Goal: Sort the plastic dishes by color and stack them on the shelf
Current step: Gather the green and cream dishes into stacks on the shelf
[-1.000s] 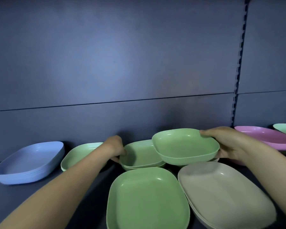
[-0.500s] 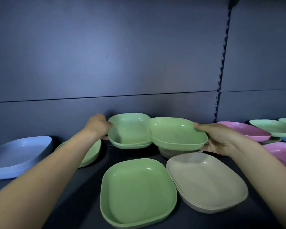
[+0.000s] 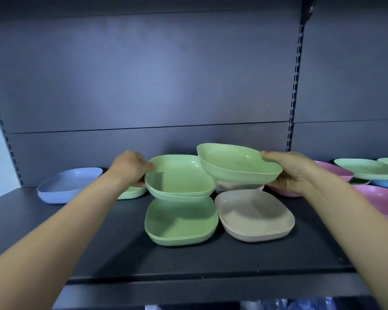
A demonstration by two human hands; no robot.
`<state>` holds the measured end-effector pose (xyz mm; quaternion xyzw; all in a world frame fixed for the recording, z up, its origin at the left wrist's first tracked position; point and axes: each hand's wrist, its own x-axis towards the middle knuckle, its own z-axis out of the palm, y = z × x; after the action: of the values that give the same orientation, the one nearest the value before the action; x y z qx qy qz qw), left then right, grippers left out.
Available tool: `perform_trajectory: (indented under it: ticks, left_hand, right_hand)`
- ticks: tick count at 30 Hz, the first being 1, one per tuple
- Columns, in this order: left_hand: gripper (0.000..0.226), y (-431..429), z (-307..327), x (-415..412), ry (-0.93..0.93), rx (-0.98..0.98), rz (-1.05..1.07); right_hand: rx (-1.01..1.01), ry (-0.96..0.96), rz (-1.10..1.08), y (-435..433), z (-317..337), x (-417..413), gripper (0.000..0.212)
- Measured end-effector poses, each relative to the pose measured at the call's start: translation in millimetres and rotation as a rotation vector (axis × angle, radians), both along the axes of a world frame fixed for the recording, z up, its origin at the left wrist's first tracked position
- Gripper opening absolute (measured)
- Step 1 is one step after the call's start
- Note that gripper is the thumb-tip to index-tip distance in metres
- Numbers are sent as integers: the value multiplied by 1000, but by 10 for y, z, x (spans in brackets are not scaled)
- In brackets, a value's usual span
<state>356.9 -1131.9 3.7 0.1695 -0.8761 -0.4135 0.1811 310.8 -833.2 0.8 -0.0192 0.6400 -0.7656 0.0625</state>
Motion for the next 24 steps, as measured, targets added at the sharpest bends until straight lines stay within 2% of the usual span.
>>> perform_trajectory:
  ticks: [6,18,24]
  left_hand:
    - [20,103,-139,339,-10,1,21]
    - [33,97,-486,280,-135,-147,40]
    - [20,-35,-587,336,-105,-75,-48]
  right_hand:
    - [82,-14,98,62,-59,122,11]
    - [114,-20,67,-74,-92,194,10]
    - [222,56,47,-390,-159,159,14]
